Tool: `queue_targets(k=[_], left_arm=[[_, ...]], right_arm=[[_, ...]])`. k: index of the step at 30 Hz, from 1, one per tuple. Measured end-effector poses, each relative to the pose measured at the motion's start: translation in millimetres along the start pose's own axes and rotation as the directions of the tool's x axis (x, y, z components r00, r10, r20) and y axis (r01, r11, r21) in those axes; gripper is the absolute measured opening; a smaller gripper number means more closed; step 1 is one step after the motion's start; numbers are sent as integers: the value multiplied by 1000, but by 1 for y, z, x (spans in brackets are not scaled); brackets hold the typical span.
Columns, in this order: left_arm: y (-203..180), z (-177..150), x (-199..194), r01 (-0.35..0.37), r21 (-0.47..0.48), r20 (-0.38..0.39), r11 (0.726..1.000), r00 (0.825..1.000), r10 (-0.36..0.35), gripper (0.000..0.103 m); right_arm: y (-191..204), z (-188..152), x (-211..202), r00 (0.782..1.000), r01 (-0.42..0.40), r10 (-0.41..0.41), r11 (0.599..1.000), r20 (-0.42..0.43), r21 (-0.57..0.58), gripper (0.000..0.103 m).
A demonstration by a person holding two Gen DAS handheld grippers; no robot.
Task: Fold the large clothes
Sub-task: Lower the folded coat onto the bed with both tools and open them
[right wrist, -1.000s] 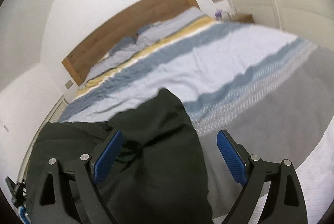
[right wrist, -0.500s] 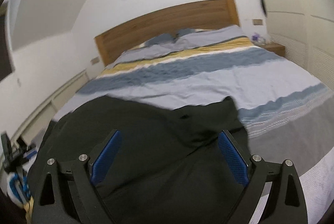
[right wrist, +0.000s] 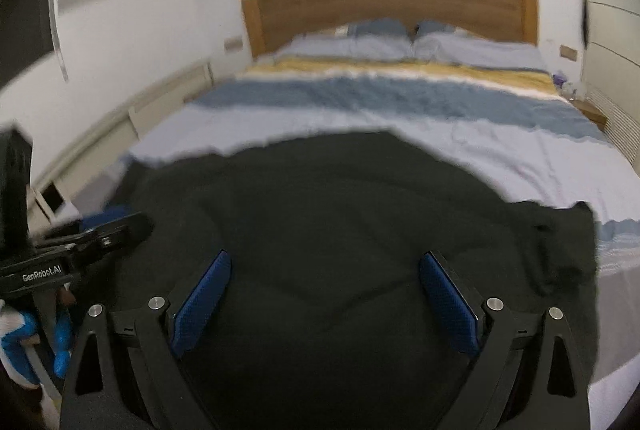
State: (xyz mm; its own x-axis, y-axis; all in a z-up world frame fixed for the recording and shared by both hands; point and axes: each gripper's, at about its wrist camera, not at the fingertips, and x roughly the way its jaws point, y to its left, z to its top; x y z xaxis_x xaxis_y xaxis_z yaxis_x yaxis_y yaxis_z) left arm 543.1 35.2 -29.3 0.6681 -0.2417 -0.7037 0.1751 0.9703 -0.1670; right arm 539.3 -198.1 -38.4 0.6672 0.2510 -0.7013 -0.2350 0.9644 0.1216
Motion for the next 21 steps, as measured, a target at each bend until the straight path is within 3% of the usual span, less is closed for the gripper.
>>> queue_targets(k=[4, 10, 13, 16, 18, 21], left_arm=[[3, 6, 38, -39, -19, -44, 999, 998, 38, 83], [33, 12, 60, -51, -119, -108, 992, 993, 38, 85], [54, 13, 50, -92, -186, -132, 978, 989, 68, 85], [79, 8, 31, -187, -232, -166, 955, 975, 150, 85], [85, 4, 13, -218, -213, -159, 953, 970, 186, 85], [87, -9, -24, -225, -202, -125, 953, 971, 203, 85]], right_arm=[[-19, 3, 34, 998, 37, -35, 997, -42, 63, 97], [-53, 10, 59, 995, 77, -65, 982, -76, 171, 97], [-68, 10, 53, 993, 97, -79, 970, -89, 221, 97], [-87, 5, 38, 981, 184, -160, 951, -113, 248, 97], [-101, 0, 21, 968, 244, -217, 931, -126, 271, 97], [-108, -8, -8, 965, 259, -236, 922, -112, 288, 97]])
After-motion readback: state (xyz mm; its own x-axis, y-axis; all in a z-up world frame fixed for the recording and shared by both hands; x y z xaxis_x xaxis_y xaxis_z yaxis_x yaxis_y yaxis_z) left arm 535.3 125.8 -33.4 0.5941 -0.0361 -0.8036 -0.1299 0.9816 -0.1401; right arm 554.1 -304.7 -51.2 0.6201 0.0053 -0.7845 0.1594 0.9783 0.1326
